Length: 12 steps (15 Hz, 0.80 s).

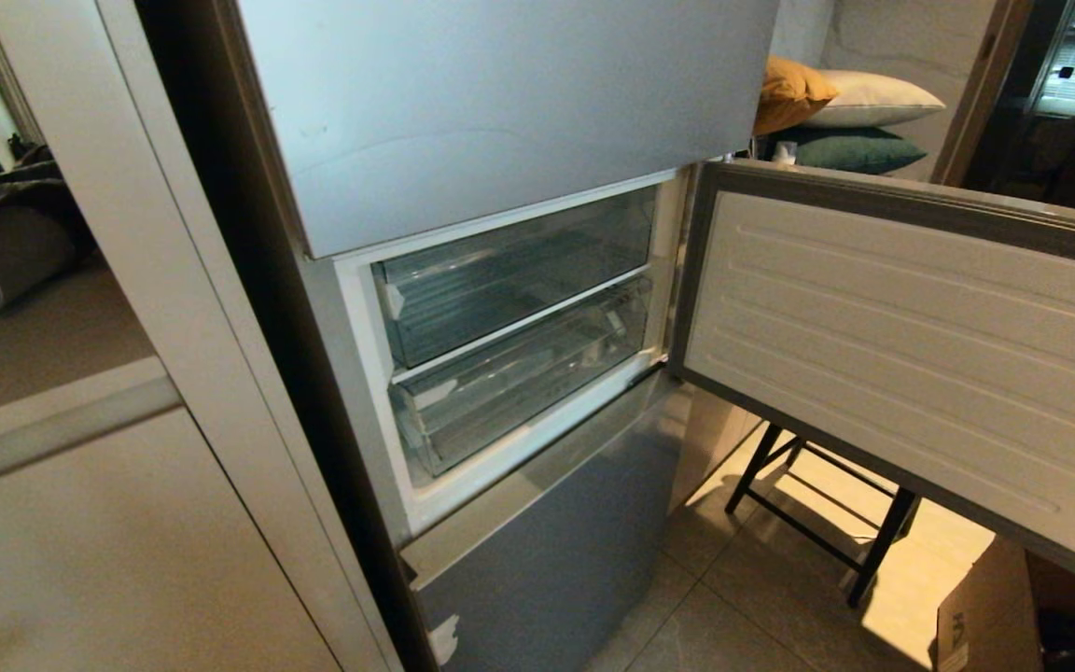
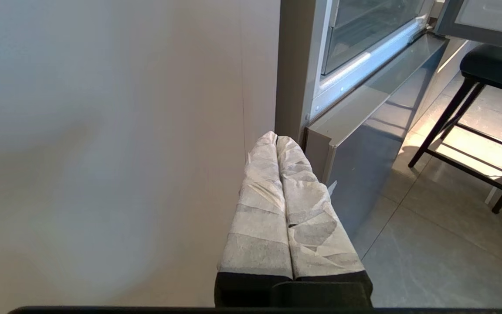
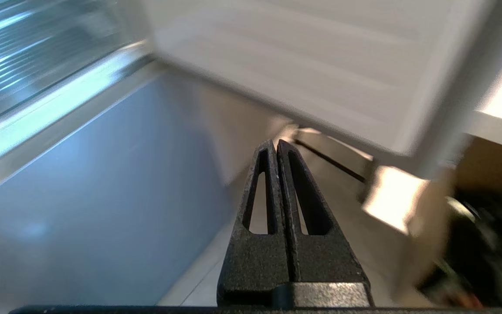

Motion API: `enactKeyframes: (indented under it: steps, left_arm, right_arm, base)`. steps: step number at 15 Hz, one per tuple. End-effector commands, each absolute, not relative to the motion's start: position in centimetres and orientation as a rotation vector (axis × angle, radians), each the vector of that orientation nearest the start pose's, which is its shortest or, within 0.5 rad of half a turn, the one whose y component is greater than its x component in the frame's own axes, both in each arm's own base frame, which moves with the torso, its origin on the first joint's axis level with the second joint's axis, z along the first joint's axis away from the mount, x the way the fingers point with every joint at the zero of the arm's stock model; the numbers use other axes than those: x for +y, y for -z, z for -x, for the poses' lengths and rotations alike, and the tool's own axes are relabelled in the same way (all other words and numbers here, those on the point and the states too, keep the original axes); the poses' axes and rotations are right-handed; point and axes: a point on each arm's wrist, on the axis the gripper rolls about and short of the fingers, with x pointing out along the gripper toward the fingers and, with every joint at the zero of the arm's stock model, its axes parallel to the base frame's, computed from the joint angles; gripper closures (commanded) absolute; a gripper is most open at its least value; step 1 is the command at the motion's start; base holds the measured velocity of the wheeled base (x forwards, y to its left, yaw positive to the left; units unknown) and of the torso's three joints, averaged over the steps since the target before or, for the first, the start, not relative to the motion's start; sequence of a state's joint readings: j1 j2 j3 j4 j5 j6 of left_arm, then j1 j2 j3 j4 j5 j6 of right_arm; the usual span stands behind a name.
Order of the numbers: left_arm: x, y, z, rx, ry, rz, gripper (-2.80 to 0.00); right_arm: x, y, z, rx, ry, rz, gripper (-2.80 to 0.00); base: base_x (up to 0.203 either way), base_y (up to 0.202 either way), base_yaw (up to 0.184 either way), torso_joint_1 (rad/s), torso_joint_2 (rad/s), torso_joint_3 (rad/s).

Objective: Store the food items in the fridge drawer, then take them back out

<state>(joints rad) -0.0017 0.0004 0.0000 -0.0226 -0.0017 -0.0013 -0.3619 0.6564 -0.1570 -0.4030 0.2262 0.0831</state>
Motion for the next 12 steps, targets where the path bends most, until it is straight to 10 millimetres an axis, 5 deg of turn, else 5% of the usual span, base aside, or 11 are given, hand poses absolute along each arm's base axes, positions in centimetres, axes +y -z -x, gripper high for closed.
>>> enactKeyframes:
  steps: [1, 4, 12]
  left_arm:
    - [0.0, -7.5, 2.2, -0.012, 0.003, 0.002, 0.0]
    - [0.0, -7.5, 2.2, -0.012, 0.003, 0.002, 0.0]
    - [0.0, -7.5, 2.2, -0.012, 0.003, 0.002, 0.0]
  right_arm:
    - [-0.2, -13.8, -2.6, -0.001, 0.047, -0.068, 0.0]
    - [0.4, -11.5, -0.4, -0.04, -0.006, -0.023, 0.0]
    - [0.1, -7.8, 0.2, 0.294, 0.006, 0.109, 0.0]
  base:
    - [0.0, 0.0, 0.0, 0.0, 0.0, 0.0]
    - [0.0, 0.0, 0.0, 0.0, 0.0, 0.0]
    - [0.0, 0.0, 0.0, 0.0, 0.0, 0.0]
